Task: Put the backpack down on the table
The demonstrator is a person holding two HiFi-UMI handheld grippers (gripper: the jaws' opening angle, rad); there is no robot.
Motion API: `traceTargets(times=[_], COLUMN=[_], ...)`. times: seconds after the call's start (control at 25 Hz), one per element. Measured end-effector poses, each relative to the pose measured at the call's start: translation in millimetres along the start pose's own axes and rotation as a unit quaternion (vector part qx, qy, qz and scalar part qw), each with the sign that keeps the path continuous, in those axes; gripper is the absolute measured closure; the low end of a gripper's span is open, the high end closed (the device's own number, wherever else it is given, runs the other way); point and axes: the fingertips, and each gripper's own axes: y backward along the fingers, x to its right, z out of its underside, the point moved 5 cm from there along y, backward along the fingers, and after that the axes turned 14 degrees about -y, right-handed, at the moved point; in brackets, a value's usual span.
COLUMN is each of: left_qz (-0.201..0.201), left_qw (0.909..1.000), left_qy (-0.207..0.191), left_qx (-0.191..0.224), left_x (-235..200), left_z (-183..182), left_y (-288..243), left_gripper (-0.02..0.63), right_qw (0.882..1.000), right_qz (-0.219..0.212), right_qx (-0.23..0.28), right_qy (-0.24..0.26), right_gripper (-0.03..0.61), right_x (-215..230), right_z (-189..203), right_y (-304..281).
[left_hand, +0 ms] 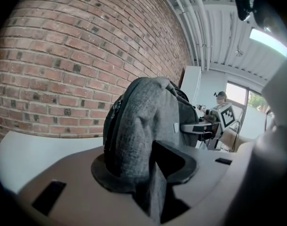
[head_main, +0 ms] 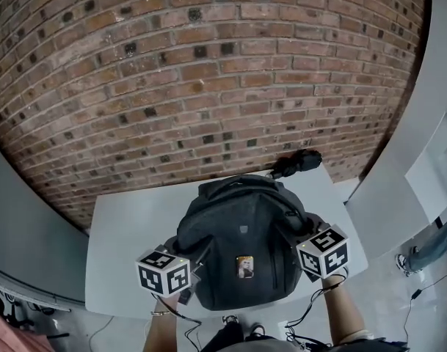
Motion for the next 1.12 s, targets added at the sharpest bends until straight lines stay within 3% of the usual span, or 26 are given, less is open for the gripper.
traceTargets(times=[0.56, 1.12], left_qz=[-0.034, -0.051], left_qw=[0.9991, 0.9969], left_qy=[0.016, 0.041], left_qx=[-0.022, -0.043], left_x=[-27.5, -70.4], left_z=[5.2, 22.6], left_y=[-46.9, -95.9], left_gripper=[0.439, 0.422], right_qw=[0.999, 0.998], right_qz=[0.043, 0.053], right_qx=[0.02, 0.009], right_qy=[-0.014, -0.024], right_gripper=[0.451, 0.451], right_x=[37.5, 73.2], right_z=[8.8, 17.5], right_y=[-41.9, -98.1])
